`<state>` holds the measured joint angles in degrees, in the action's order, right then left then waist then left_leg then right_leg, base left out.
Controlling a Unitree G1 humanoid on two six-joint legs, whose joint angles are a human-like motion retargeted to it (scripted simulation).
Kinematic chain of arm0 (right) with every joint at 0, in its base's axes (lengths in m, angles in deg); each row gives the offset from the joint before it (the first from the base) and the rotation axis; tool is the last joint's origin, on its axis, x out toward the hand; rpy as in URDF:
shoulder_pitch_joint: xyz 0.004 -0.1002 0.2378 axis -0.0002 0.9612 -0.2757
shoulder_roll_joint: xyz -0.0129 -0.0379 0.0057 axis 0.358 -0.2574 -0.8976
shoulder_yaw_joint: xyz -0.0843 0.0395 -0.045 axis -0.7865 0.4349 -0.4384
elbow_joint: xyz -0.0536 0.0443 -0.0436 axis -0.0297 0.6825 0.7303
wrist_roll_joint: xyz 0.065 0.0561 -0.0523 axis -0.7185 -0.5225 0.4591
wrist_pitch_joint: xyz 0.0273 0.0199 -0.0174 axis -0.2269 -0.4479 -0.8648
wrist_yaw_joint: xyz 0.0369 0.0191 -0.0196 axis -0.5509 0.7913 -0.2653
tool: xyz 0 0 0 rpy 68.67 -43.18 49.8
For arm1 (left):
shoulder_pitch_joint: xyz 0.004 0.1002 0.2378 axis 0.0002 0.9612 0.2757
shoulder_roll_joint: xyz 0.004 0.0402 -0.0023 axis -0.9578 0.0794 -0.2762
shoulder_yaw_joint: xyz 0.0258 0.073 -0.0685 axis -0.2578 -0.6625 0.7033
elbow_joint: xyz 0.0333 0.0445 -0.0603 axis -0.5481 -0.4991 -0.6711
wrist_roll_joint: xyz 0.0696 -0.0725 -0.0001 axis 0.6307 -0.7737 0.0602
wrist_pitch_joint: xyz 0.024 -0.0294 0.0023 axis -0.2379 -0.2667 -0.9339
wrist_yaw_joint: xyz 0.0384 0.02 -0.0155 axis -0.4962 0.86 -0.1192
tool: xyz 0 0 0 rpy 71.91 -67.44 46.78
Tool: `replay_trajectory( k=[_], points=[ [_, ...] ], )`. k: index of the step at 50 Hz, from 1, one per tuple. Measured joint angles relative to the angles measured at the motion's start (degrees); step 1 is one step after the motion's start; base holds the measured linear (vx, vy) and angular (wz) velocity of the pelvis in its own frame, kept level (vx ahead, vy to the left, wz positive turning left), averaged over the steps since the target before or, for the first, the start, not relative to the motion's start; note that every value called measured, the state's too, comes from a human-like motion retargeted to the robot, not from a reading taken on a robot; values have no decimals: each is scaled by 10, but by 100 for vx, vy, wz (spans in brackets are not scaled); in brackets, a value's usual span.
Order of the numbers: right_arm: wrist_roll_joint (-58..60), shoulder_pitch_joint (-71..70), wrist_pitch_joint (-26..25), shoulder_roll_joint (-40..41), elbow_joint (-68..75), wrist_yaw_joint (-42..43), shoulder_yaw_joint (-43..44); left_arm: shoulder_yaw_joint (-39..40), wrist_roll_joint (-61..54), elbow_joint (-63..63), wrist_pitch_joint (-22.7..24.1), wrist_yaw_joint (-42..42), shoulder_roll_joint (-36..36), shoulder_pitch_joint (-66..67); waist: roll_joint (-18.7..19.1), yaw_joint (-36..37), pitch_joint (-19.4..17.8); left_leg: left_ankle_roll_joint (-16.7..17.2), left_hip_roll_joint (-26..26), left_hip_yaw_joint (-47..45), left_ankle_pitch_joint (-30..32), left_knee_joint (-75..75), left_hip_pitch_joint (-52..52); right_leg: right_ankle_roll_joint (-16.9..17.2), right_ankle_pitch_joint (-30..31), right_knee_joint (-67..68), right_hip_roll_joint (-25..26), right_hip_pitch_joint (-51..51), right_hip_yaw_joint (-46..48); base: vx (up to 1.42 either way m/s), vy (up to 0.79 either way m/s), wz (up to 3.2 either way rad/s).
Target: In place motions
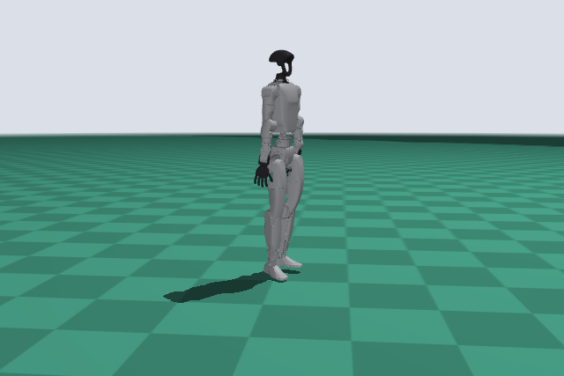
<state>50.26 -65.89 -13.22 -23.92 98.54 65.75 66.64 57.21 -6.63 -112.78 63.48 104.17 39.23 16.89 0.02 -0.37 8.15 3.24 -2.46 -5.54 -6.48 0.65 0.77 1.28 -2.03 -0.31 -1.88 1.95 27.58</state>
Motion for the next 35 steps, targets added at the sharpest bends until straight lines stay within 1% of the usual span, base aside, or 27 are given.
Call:
replay_trajectory(
  k=[5, 15, 24, 35],
  points=[
    [13, -2, -1, 2, -10, 12, -10, 6, -3, -14, -3, -3, -1, 7, 3, 0, -7, -3, -2, -5, -4, 1, -4, -1, 4, 2, -1, 1, -7, 0, 0, 0],
    [10, -16, 6, 2, -36, 1, -18, 17, -2, -33, -12, -2, 0, 19, 6, -6, -6, -7, -7, -11, -15, 5, -9, -4, 12, 5, -3, 9, -20, 0, 0, 0],
    [14, -16, 15, 7, -47, 1, -26, 8, -3, -20, -10, 5, 2, 9, 4, -11, -6, -10, -9, -10, -20, 7, -10, -4, 16, 5, -5, 8, -19, 0, 0, 0],
    [23, -13, 11, 5, -23, 5, -24, -1, -3, -2, -5, 13, 8, -2, 1, -11, -3, -11, -11, -8, -27, 6, -11, -4, 18, 5, -7, 5, -18, 0, 0, 0]
  ],
)
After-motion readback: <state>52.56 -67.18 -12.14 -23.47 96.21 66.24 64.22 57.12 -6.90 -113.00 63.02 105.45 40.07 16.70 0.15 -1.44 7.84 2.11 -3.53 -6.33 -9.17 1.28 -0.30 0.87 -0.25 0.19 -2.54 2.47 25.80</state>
